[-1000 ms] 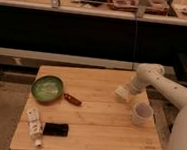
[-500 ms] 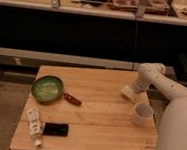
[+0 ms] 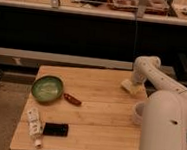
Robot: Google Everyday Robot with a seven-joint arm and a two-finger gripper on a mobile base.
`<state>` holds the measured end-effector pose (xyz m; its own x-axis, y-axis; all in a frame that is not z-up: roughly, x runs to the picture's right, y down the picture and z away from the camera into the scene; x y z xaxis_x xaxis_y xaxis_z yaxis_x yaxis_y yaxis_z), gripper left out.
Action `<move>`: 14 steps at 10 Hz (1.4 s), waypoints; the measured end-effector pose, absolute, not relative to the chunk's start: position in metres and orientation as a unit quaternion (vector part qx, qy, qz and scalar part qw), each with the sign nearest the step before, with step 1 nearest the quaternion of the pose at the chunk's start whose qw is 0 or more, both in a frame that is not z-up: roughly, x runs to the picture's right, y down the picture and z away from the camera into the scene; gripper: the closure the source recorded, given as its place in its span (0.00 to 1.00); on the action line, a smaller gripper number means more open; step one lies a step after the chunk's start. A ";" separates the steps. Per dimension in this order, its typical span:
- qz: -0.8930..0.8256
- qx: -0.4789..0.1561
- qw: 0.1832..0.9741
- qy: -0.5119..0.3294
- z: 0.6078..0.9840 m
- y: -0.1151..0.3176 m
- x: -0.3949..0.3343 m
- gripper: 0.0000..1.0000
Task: Wipe the white sponge on the table
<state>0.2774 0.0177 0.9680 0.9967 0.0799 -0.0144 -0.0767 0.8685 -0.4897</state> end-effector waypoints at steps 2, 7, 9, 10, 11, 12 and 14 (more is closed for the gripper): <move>0.033 -0.255 0.966 -0.018 0.977 0.011 0.249 0.50; -0.052 -0.261 0.959 -0.097 0.956 0.031 0.158 0.50; -0.069 -0.261 0.956 -0.113 0.945 0.041 0.146 0.50; -0.079 -0.260 0.955 -0.116 0.936 0.047 0.150 0.50; -0.088 -0.262 0.954 -0.117 0.929 0.055 0.157 0.50; -0.093 -0.264 0.953 -0.115 0.923 0.061 0.163 0.50; -0.095 -0.272 0.953 -0.098 0.917 0.076 0.193 0.50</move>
